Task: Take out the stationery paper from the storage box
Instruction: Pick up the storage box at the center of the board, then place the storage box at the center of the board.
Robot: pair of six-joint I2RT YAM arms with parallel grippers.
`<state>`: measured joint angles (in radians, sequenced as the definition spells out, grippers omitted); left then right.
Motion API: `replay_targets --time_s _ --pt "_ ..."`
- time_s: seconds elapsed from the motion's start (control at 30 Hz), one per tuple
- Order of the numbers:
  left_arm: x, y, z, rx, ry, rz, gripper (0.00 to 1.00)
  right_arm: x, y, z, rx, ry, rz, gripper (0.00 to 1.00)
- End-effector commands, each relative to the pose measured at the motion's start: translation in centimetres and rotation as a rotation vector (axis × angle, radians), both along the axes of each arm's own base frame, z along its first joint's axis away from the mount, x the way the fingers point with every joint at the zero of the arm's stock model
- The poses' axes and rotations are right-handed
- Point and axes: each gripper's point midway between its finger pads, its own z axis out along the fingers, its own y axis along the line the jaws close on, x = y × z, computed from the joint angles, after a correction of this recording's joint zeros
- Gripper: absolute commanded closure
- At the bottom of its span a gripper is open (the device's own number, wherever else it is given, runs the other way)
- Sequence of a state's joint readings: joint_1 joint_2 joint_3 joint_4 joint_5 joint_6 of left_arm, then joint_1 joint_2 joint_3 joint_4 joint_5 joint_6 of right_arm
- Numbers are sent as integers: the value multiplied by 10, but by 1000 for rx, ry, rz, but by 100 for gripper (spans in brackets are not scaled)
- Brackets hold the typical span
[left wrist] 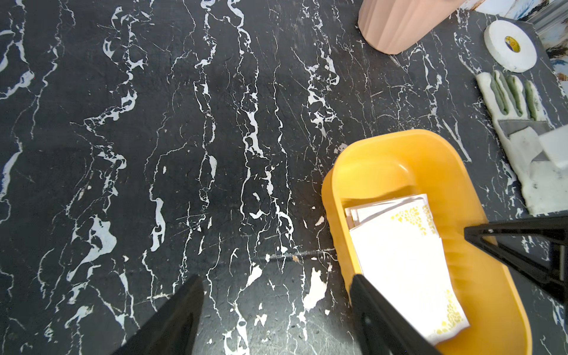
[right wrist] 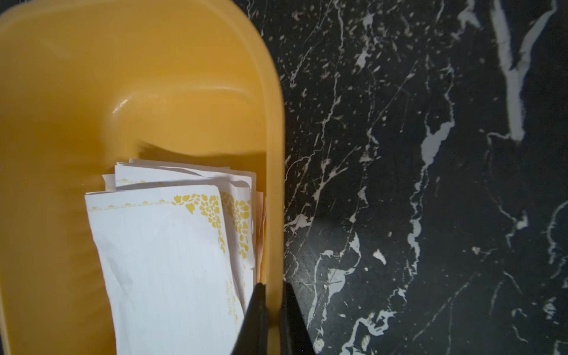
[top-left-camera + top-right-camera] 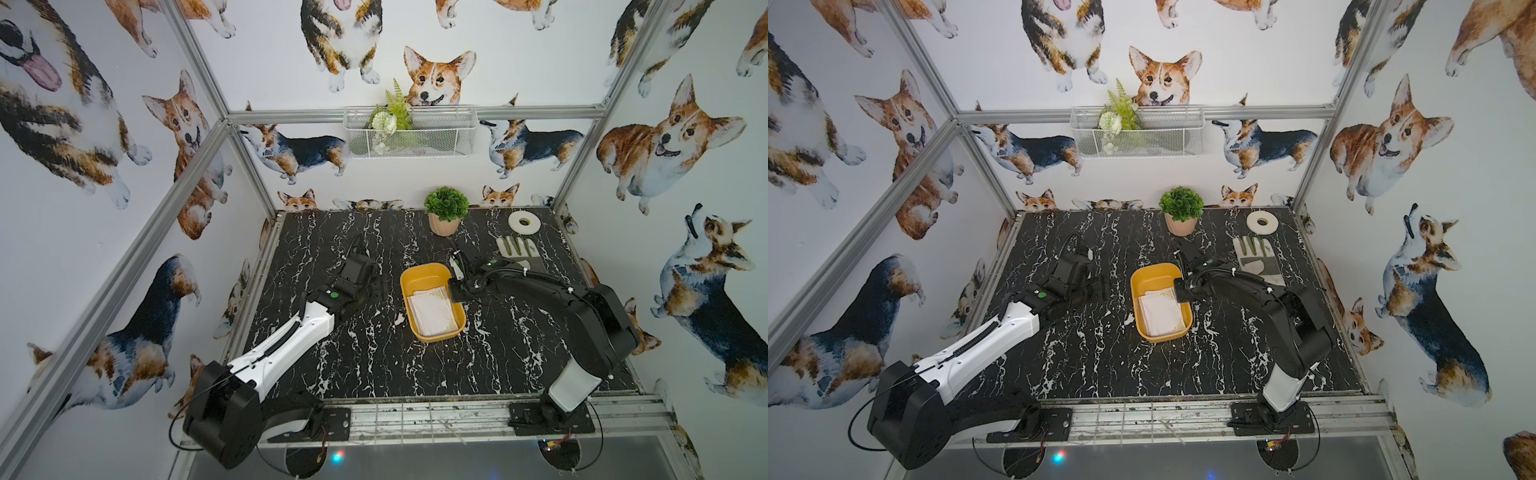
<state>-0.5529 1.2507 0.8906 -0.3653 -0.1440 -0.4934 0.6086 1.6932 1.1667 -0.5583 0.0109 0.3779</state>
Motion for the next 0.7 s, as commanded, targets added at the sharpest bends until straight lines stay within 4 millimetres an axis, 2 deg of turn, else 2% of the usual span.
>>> replay_targets --time_s 0.0,0.27,0.47,0.6,0.63,0.67 --pt "0 2 -1 1 3 11 22 15 -20 7 -62 -33 -37 100" --pt "-3 3 -5 8 13 13 21 48 -55 11 0 -26 -155 100" --pt "-3 4 -6 10 17 13 21 60 -57 0 12 -11 -176 100" --pt "-4 4 -8 14 23 13 21 61 -56 -16 5 22 -187 90" --pt "-4 4 -8 15 23 14 21 61 -58 -19 -3 27 -200 76" --pt "-5 5 -9 15 24 15 21 61 -59 -20 -5 26 -209 68"
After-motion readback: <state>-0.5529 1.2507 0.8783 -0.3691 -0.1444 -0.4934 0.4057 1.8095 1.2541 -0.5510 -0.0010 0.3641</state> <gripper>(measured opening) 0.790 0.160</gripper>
